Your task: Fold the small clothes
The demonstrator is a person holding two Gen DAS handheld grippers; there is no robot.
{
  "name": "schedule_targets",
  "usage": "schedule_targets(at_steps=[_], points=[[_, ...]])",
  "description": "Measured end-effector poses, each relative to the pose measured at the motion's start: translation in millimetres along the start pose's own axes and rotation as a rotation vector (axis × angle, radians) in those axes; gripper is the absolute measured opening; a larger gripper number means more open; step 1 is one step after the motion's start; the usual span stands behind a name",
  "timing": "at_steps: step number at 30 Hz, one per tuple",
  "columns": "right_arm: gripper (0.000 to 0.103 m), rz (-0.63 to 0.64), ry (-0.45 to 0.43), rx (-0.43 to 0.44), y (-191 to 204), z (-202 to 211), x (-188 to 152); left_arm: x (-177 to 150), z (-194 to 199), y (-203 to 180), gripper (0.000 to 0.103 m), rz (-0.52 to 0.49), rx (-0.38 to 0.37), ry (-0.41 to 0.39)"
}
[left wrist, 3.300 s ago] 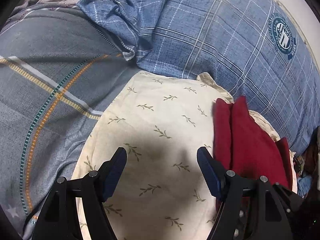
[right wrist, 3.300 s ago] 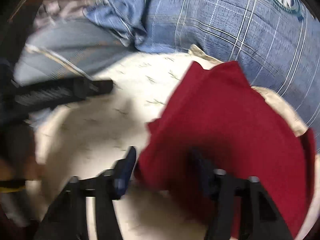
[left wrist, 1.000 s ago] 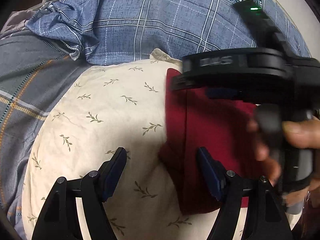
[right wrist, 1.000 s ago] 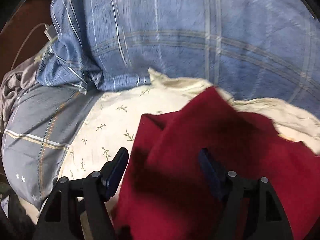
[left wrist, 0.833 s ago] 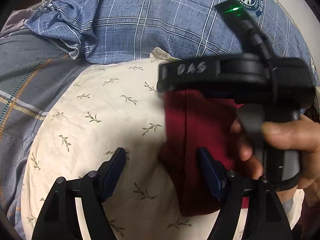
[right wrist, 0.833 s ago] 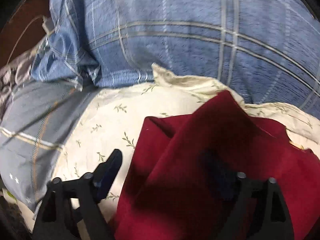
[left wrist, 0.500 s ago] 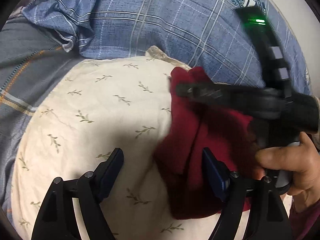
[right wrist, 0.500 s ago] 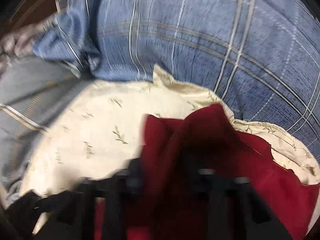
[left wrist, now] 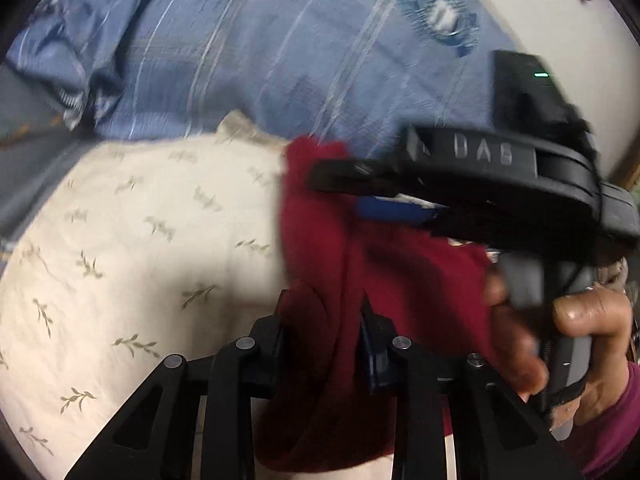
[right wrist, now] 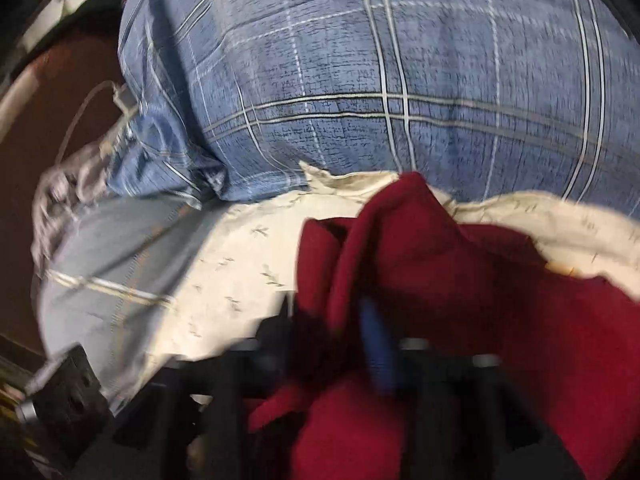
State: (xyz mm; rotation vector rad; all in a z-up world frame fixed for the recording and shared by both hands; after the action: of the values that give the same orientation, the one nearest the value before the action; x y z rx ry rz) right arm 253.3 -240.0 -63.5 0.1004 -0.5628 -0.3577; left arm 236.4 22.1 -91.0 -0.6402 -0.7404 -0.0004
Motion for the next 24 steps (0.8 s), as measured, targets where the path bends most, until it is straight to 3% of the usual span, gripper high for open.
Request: schedule_targets(at_steps=[2, 6, 9, 11, 13, 14, 22, 24], points=[[0.077, 0.015, 0.003, 0.003, 6, 1, 0, -1, 4, -5, 0.027, -0.024, 0.000, -0.007], [0.076, 0.098, 0.052, -0.088, 23, -19, 1, -3, 4, -7, 0.027, -0.040, 0.014, 0.000], [0.074, 0.094, 0.064, -0.138, 15, -33, 0, -3, 3, -8, 0.027, -0.062, 0.019, 0.011], [0.047, 0.084, 0.033, -0.145, 9, -32, -1, -3, 1, -8, 0.027, -0.069, 0.039, 0.015], [0.031, 0.063, 0.021, -0.122, 1, -27, -2, -4, -1, -10, 0.028, -0.074, 0.060, 0.021], [0.025, 0.056, 0.019, -0.107, -2, -25, -2, -4, -2, -10, 0.032, -0.072, 0.069, 0.024], [0.021, 0.086, 0.000, -0.091, -9, -6, -10, -7, -13, -11, 0.055, -0.065, 0.155, 0.063], [0.021, 0.081, -0.005, -0.085, -11, -4, -11, -6, -13, -10, 0.067, -0.064, 0.183, 0.057]])
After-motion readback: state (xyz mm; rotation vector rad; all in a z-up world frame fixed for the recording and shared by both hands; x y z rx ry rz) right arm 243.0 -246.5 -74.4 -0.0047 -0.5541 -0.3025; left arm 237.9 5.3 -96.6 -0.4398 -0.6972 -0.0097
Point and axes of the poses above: each gripper's, at about its wrist camera, not at the fingertips, and z roughly against the way its jaws point, y to its left, x to its top, the point moved 1 cm from there along -z, roughly the way its jaws point, and after that the axes turned 2 degrees about -x, right-handed, at the moved point
